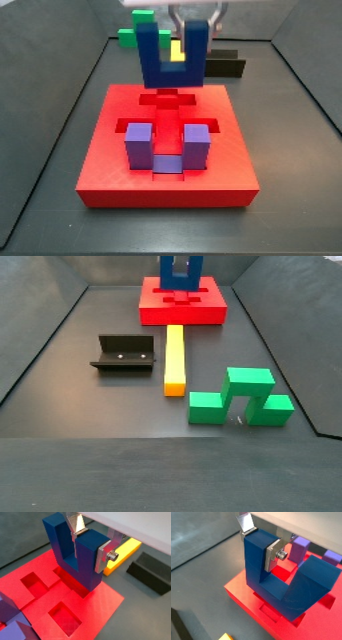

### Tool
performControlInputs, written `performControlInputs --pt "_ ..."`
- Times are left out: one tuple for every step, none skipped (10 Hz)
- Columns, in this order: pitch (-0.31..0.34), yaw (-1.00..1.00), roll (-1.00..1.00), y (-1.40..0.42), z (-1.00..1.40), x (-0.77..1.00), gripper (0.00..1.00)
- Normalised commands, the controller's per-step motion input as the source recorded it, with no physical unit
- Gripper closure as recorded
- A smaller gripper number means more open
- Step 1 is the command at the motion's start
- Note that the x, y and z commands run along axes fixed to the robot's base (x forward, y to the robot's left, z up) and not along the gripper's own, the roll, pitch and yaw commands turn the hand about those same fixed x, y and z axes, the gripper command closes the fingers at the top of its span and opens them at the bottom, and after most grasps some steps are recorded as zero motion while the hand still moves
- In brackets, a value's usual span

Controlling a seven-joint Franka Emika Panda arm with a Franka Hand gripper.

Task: Pick up the blue object. Move up. Place the blue object on the fixture. Regrasp the blue object. Move to above the board. Insert the blue object.
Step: Insert the blue object.

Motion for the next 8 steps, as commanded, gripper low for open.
performControlInputs --pt "0.186 -0.07 0.00 0.00 -0.09 0.02 1.00" --pt "0.124 0.00 0.00 -0.03 0.00 0.00 1.00" --pt "0.056 0.25 -0.06 -0.12 0.00 0.00 1.00" --pt "0.027 0.33 -0.15 -0.11 0.00 0.00 1.00" --pt "0.004 0.24 -0.15 -0.07 0.00 0.00 1.00" --pt "0.004 0.27 -0.13 0.00 -0.06 0.00 1.00" --pt "0.006 0.25 -0.15 0.00 -0.10 0.00 1.00" --pt "0.000 0.17 -0.15 0.01 -0.13 0.00 1.00"
